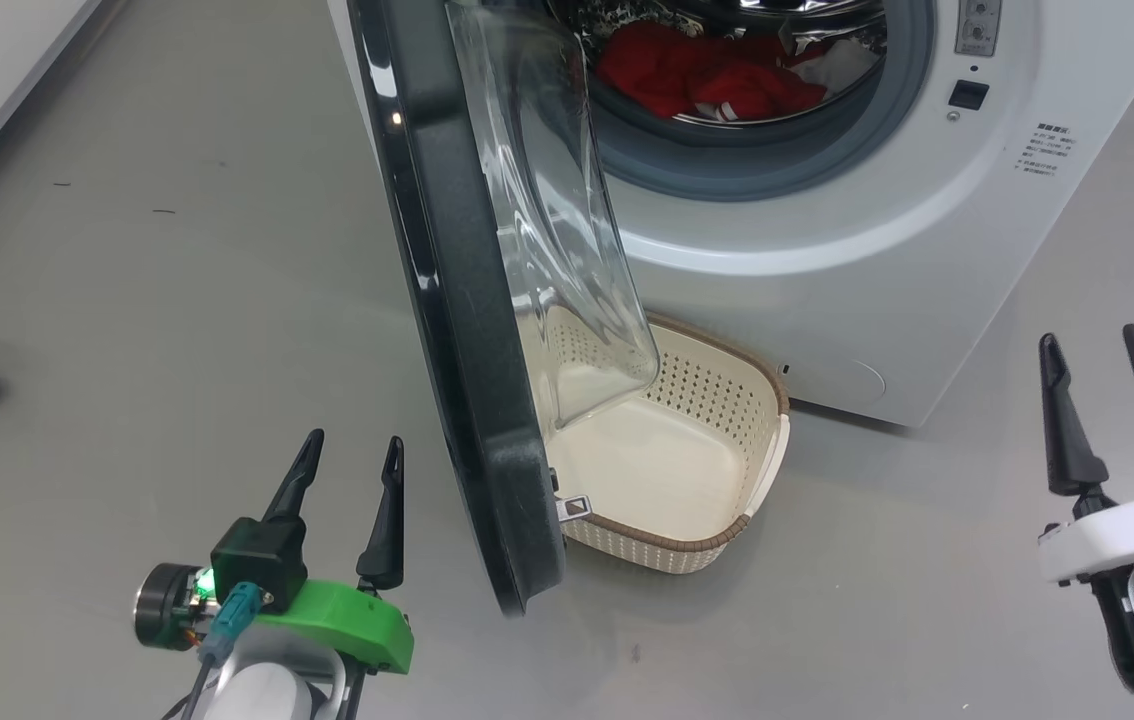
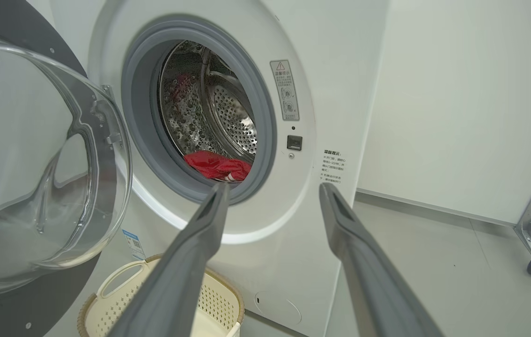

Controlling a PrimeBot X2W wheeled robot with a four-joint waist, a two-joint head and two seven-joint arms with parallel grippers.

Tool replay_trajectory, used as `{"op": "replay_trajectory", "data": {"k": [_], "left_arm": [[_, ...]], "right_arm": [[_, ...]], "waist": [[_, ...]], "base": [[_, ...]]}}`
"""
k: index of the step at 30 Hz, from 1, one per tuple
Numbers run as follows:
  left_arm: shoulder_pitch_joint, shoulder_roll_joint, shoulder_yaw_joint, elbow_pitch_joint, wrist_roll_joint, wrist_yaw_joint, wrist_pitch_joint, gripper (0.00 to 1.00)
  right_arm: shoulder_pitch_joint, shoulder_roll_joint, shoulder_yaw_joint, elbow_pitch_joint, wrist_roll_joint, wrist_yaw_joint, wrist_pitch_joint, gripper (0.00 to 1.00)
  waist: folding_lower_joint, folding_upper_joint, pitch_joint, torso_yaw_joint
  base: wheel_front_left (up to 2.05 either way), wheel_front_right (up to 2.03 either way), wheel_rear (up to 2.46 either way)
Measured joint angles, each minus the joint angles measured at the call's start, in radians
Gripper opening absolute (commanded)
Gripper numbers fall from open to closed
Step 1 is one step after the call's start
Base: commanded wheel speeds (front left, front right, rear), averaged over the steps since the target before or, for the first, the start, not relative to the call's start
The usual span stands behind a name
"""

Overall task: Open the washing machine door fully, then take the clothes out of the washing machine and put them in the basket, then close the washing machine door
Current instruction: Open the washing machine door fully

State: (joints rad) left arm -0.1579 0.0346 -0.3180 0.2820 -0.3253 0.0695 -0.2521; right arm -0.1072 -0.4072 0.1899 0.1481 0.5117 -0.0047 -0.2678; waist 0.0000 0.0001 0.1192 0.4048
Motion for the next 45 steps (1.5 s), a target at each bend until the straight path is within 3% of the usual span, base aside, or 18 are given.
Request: {"op": "replay_trajectory", "data": {"k": [4,8,21,44,45], "left_arm": [[0.003,0.000,-0.001,0.002,0.000,0.000,0.000,1.00],[0.010,0.000,-0.003,0.006,0.000,0.000,0.000,1.00],[0.016,0.001,-0.001,0.021,0.000,0.000,0.000,1.00],[0.027,0.002,-0.002,0.033,0.000,0.000,0.000,1.00],[0.027,0.002,-0.002,0.033,0.000,0.000,0.000,0.82]], "right_arm": [[0.034,0.049,-0.016,-0.026,-0.051,-0.040,0.008,1.00],[0.078,0.095,-0.024,-0.039,-0.075,-0.060,0.008,1.00],[0.151,0.203,-0.007,-0.040,-0.121,-0.059,0.008,1.00],[0.177,0.254,-0.060,-0.016,-0.164,-0.031,0.008,1.00],[0.177,0.256,-0.062,-0.014,-0.166,-0.029,0.008,1.00]], "waist": [[0.0000,0.0000,-0.009,0.002],[0.0000,0.0000,-0.014,0.004],[0.0000,0.0000,-0.034,0.005],[0.0000,0.0000,-0.055,0.012],[0.0000,0.0000,-0.055,0.013]], "base": [[0.00,0.00,0.00],[0.00,0.00,0.00],[0.00,0.00,0.00],[0.00,0.00,0.00],[0.00,0.00,0.00]]}}
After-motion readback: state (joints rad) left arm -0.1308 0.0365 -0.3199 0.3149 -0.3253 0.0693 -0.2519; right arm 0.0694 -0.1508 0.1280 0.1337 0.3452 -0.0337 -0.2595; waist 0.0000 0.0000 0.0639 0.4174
